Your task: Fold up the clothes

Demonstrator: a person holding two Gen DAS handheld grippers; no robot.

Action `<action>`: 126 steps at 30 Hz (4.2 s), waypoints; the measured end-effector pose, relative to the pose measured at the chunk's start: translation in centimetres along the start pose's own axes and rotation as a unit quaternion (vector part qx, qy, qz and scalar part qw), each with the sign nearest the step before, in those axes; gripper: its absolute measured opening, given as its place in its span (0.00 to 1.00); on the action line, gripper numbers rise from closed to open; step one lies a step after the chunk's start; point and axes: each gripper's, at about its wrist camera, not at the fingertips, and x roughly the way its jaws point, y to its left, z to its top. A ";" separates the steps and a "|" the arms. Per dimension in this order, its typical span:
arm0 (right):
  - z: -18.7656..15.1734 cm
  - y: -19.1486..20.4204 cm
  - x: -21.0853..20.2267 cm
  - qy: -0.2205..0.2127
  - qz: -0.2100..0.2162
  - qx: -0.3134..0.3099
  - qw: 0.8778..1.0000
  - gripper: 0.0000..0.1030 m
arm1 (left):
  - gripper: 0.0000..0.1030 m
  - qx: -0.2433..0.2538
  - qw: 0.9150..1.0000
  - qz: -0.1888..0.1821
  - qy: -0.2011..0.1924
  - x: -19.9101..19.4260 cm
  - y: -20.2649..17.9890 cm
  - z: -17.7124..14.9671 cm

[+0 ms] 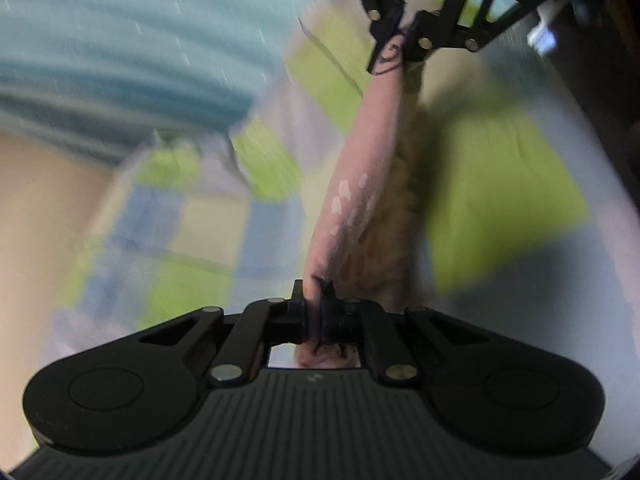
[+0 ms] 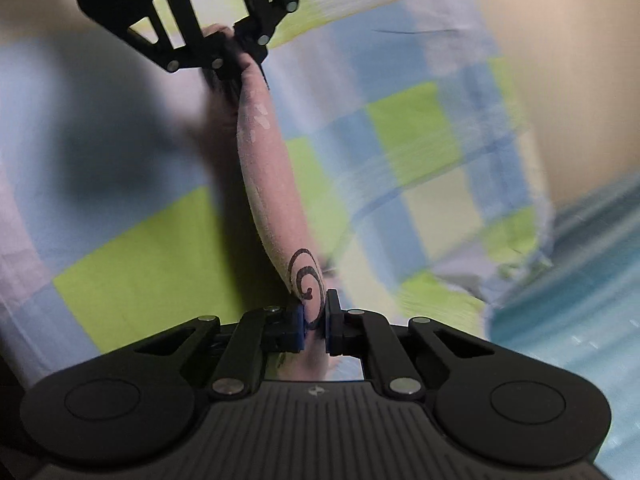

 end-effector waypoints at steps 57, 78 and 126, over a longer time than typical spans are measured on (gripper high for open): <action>-41.8 0.5 -36.4 0.458 -0.159 0.206 0.850 0.09 | 0.09 0.133 0.890 -0.197 -0.389 -3.3 -24.0 44.7; -40.7 1.3 -36.1 0.467 -0.159 0.240 0.836 0.09 | 0.12 0.089 0.895 -0.233 -0.369 -2.5 -23.1 43.7; -39.7 0.8 -41.1 0.313 -0.334 0.720 0.521 1.00 | 1.00 -0.306 0.842 -0.415 -0.159 -2.7 -19.9 41.5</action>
